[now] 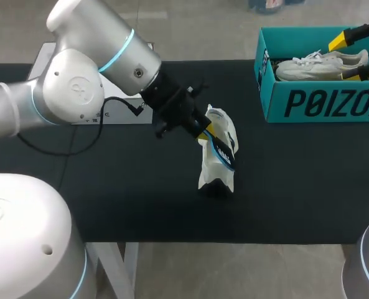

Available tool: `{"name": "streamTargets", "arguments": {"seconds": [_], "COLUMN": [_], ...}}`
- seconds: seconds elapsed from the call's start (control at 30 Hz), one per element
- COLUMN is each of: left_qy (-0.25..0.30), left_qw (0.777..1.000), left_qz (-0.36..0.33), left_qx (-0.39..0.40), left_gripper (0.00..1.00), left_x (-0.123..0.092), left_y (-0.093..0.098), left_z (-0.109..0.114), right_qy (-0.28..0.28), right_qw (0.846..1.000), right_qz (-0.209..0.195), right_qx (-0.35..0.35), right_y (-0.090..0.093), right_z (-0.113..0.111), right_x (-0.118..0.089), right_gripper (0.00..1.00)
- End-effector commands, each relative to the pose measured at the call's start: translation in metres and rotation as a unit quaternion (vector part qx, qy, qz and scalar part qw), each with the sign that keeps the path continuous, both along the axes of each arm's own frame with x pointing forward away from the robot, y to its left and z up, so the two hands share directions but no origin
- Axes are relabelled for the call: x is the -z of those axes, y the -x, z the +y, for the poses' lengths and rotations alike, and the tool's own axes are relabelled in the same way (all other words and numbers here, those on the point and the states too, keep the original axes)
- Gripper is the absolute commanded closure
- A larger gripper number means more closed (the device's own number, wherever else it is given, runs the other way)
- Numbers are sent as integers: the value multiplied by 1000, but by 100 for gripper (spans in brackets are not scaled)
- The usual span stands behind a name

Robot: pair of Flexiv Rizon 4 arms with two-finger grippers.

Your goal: Take the shoe out of the shoebox, open the shoe tongue, remove and reinsert the insole, then place the shoe into the shoebox

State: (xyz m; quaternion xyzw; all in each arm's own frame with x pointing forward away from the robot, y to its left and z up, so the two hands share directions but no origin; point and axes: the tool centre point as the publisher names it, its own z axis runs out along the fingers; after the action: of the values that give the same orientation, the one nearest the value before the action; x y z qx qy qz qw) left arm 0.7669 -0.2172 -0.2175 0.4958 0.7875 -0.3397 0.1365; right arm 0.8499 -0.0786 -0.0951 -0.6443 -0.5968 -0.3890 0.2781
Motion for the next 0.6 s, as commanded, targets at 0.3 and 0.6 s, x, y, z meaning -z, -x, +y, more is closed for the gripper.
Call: {"name": "streamTargets", "arguments": {"seconds": [0.3,0.6], "left_qy": [37,51], "left_qw": [998,998], "left_qz": [-28,-1], "left_qx": [52,44], "left_gripper": [100,100], "left_x": [29,48], "left_y": [-2,-6], "left_z": [-14,-23], "right_qy": [1,1], "right_qw": [1000,1000], "right_qz": [1,1], "right_qx": [0,0], "right_y": [0,0], "right_z": [0,0], "right_x": [0,0], "right_gripper": [0,0]}}
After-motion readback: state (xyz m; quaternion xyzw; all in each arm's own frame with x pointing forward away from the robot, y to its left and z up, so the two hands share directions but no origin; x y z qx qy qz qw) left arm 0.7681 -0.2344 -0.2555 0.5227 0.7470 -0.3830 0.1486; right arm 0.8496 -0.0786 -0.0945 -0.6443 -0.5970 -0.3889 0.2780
